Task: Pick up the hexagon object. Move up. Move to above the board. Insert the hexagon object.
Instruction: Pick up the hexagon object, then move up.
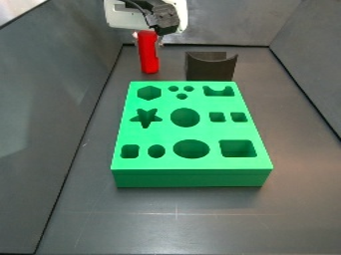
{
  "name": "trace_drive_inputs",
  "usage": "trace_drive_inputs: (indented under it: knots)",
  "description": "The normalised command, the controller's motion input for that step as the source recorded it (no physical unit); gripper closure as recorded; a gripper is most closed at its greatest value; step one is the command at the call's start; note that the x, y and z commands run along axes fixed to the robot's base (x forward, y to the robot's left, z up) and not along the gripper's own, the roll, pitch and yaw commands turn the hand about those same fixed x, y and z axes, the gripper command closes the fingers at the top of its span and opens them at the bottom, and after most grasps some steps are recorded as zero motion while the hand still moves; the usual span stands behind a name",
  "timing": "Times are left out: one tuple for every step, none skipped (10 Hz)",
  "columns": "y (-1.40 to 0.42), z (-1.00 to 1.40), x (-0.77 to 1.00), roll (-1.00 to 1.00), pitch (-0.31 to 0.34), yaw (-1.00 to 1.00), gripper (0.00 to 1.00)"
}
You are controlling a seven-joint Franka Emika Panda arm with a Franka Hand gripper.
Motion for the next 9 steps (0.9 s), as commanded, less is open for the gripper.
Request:
trace_drive_inputs:
  knots:
    - [0.00,0.00,0.00,0.00,0.000,0.00,1.00]
    - [0.00,0.00,0.00,0.00,0.000,0.00,1.00]
    - [0.00,0.00,0.00,0.00,0.000,0.00,1.00]
    - [0.00,0.00,0.00,0.00,0.000,0.00,1.00]
    - [0.00,0.00,0.00,0.00,0.000,0.00,1.00]
    - [0.00,0.83,0.00,0.00,0.000,0.00,1.00]
    - [-0.05,0.79,-0.06,-0.01,0.030,0.04,1.00]
    - [-0.04,0.72,-0.07,-0.01,0.039,0.04,1.00]
    - [-0.03,0.61,-0.05,0.00,0.041,0.04,1.00]
